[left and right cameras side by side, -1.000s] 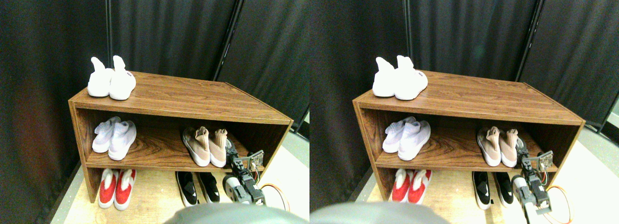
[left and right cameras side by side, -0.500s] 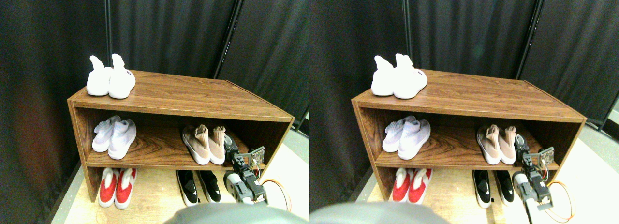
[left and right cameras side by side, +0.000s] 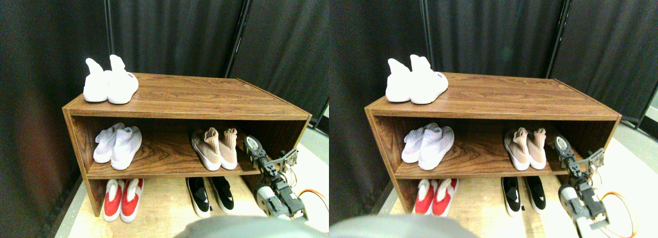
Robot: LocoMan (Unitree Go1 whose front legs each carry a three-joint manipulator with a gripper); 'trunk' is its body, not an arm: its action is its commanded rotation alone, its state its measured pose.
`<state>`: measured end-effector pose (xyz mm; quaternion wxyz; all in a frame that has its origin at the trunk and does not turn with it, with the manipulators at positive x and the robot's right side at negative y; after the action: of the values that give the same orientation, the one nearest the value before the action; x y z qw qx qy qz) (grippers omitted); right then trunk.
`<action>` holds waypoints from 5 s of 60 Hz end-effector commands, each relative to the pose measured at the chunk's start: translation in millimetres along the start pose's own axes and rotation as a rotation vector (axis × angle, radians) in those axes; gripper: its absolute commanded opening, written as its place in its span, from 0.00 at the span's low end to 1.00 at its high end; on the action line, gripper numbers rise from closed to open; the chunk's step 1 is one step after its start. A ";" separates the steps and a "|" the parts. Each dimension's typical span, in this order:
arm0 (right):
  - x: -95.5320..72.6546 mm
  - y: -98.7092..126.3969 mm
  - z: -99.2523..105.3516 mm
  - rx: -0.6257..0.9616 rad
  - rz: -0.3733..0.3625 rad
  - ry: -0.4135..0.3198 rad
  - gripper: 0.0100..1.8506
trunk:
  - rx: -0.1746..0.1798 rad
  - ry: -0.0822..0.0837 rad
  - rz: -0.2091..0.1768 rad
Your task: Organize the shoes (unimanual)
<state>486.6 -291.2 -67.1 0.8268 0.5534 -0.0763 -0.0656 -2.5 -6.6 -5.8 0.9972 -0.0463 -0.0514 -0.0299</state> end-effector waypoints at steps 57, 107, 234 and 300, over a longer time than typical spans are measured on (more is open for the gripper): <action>-99.8 -63.3 8.4 0.142 0.134 0.160 0.03 | -0.027 0.083 0.010; -8.9 -148.5 -29.0 0.220 -0.197 0.016 0.03 | -0.039 0.089 0.045; 0.0 -140.5 -77.5 0.240 -0.228 0.076 0.03 | -0.067 0.084 0.063; -11.5 -140.1 -85.6 0.280 -0.224 0.061 0.03 | -0.077 0.083 0.052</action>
<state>487.1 -266.2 -237.4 0.7260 0.6717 0.0172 -0.1466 -3.5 -6.1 -4.2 0.9974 -0.0708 -0.0122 -0.0097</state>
